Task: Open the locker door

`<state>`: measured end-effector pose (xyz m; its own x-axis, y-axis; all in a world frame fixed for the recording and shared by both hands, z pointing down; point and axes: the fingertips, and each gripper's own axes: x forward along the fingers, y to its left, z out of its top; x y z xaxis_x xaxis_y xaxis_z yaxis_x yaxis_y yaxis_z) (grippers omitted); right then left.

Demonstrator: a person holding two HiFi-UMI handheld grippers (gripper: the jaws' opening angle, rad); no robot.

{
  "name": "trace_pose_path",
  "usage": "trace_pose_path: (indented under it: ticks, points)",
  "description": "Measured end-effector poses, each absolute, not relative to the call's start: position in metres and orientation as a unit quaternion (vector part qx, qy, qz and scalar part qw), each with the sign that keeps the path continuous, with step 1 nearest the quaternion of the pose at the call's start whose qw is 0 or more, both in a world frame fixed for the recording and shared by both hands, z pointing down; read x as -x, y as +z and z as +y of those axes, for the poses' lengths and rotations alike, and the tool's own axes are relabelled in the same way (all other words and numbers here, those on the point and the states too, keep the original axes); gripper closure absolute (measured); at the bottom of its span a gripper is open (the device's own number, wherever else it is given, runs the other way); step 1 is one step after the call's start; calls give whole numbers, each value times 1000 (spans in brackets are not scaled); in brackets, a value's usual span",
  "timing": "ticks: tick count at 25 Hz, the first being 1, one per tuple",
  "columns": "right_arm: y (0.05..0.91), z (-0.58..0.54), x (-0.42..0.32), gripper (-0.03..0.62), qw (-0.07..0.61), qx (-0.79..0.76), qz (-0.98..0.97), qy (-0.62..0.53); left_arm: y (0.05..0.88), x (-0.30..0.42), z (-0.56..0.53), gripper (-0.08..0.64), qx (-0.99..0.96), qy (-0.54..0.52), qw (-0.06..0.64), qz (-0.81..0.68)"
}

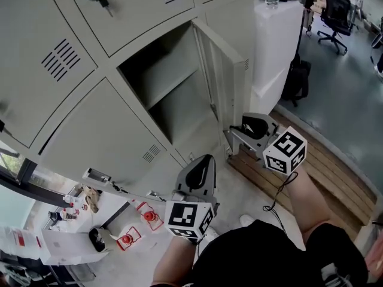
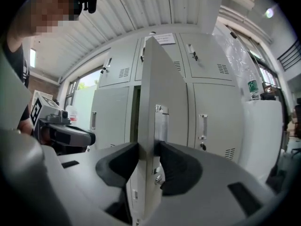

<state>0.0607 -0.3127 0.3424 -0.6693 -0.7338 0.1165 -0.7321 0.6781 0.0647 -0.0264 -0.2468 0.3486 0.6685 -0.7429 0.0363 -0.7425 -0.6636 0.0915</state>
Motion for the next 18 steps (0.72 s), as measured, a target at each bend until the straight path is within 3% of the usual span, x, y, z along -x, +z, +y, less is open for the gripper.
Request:
trace_pose_path:
  ticks: [7,18]
  points:
    - [342,-314,-80,396,68,-446,-893,3,350,14,-247,537,-916,4,49,-398]
    - [342,-326,-142,445,54,-552,-832,16,354,0,-250,537,-922,12,49,-385]
